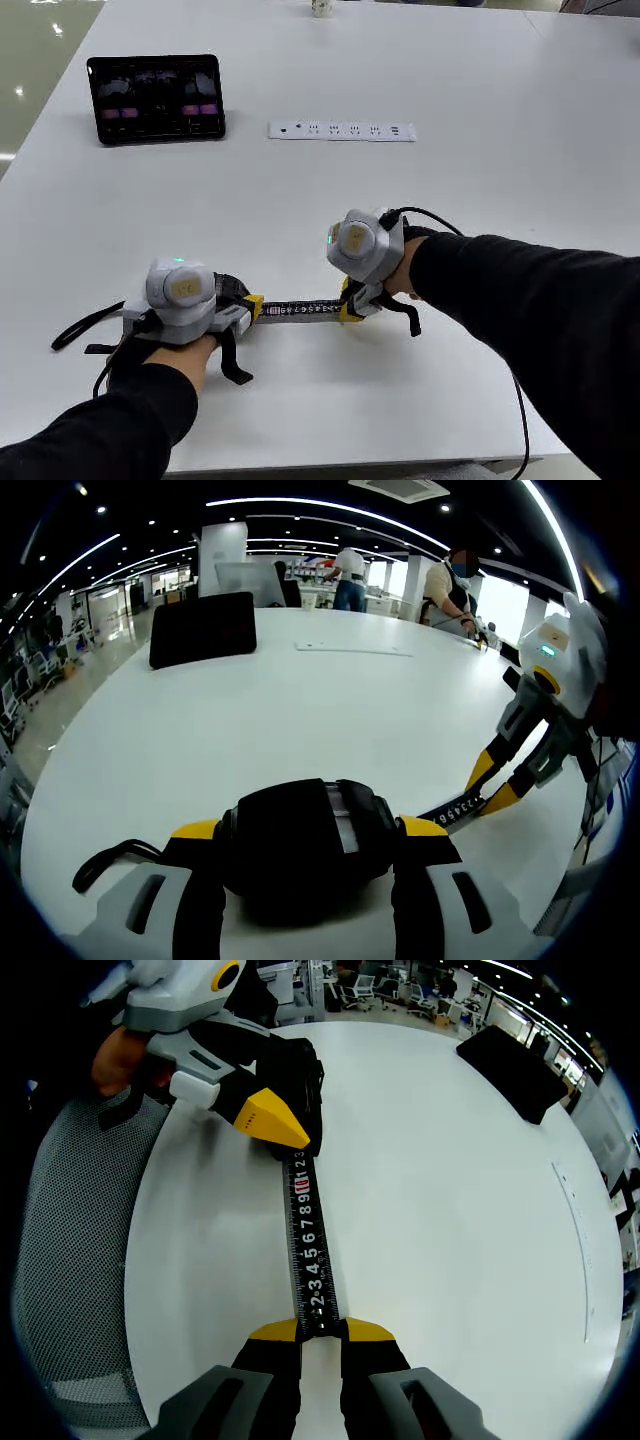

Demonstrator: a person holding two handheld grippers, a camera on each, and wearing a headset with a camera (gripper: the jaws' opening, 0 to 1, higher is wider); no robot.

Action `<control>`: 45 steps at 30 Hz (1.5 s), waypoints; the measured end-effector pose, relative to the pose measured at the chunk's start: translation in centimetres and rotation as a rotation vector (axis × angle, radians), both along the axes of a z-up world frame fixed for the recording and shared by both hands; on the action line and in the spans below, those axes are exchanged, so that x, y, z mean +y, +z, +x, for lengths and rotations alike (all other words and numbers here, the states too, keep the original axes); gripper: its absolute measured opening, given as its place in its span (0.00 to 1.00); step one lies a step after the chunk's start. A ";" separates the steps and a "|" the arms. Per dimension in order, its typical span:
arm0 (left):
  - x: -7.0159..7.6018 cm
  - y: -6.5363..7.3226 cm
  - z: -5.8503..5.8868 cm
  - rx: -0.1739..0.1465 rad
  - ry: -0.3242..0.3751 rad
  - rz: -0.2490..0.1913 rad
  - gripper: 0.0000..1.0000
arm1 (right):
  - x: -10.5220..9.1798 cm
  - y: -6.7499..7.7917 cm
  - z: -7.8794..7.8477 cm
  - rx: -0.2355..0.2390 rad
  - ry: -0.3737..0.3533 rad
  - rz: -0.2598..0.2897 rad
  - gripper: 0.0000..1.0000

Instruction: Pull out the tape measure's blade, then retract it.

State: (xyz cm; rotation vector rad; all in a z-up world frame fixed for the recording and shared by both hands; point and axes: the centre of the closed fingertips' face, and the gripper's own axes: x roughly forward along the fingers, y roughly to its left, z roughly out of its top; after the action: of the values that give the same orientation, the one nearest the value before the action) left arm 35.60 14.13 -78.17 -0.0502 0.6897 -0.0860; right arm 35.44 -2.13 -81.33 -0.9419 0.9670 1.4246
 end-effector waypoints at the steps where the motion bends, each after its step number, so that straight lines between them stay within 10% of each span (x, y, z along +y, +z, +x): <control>1: 0.0 0.0 0.0 -0.001 0.000 0.000 0.63 | 0.1 0.0 0.0 0.001 0.000 -0.001 0.11; 45: 0.0 0.0 -0.1 0.009 -0.007 0.001 0.63 | 1.6 0.3 -0.4 0.008 -0.006 0.044 0.11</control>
State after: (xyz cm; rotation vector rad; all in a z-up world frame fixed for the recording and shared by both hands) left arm 35.52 14.12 -78.18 -0.0471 0.6986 -0.0925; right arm 35.06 -0.53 -81.05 -0.9009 0.9398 1.4397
